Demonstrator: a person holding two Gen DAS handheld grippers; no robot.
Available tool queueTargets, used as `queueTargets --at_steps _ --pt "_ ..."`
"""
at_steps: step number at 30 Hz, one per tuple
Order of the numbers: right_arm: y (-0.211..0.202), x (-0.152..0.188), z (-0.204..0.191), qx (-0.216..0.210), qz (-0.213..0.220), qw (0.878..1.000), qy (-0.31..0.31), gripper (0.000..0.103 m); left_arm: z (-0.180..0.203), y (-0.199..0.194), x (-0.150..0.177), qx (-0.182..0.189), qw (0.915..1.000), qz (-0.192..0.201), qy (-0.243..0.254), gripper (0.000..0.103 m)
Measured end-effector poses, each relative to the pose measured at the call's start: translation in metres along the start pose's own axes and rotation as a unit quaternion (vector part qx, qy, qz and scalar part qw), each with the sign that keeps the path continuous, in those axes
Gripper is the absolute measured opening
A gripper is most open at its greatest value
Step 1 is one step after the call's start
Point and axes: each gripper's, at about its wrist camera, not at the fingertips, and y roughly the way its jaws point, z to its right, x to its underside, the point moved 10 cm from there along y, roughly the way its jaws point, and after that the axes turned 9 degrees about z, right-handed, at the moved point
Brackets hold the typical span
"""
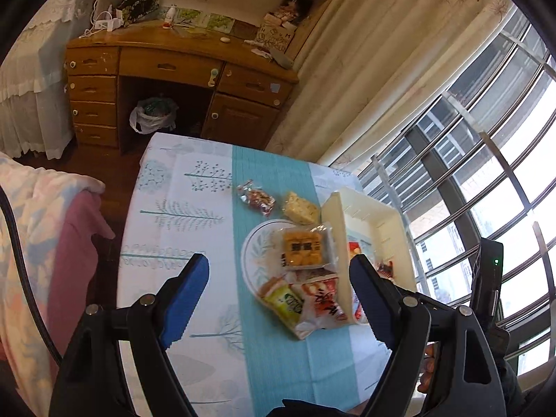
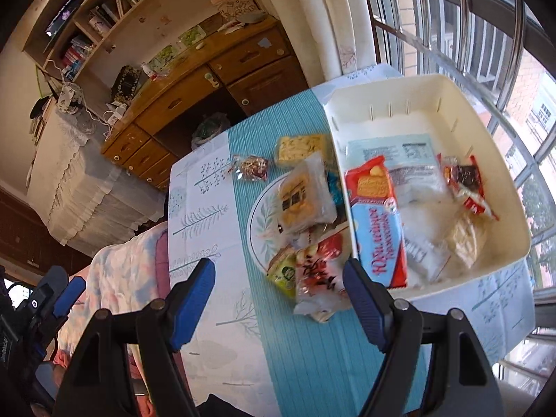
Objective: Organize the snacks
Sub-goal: 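Withdraw both tools from the tray, then grasp the clear brown-snack bag with the left tool while the right tool grasps the red-and-white packet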
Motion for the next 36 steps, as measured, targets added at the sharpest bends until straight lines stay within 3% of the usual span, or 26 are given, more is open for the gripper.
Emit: queueTargets --at_steps 10,19,25,29,33,36 --pt "0.016 0.042 0.008 0.058 -0.030 0.997 0.037 0.077 -0.063 0.051 0.005 -0.083 0.9903 -0.111 0.015 0.084" --pt "0.026 0.055 0.024 0.113 0.016 0.992 -0.061 0.077 -0.064 0.111 -0.002 -0.114 0.9785 -0.169 0.034 0.084" --pt "0.039 0.058 0.018 0.157 0.072 0.966 -0.192 0.076 -0.054 0.159 -0.012 -0.127 0.9733 -0.185 0.048 0.084" --pt "0.048 0.055 0.012 0.165 0.097 0.953 -0.236 0.076 -0.047 0.192 -0.016 -0.129 0.9717 -0.191 0.050 0.084" --pt "0.058 0.052 0.002 0.180 0.120 0.928 -0.302 0.076 -0.038 0.226 -0.021 -0.127 0.9713 -0.194 0.054 0.084" --pt "0.068 0.050 -0.001 0.189 0.117 0.916 -0.333 0.076 -0.031 0.251 -0.024 -0.123 0.9713 -0.196 0.053 0.084"
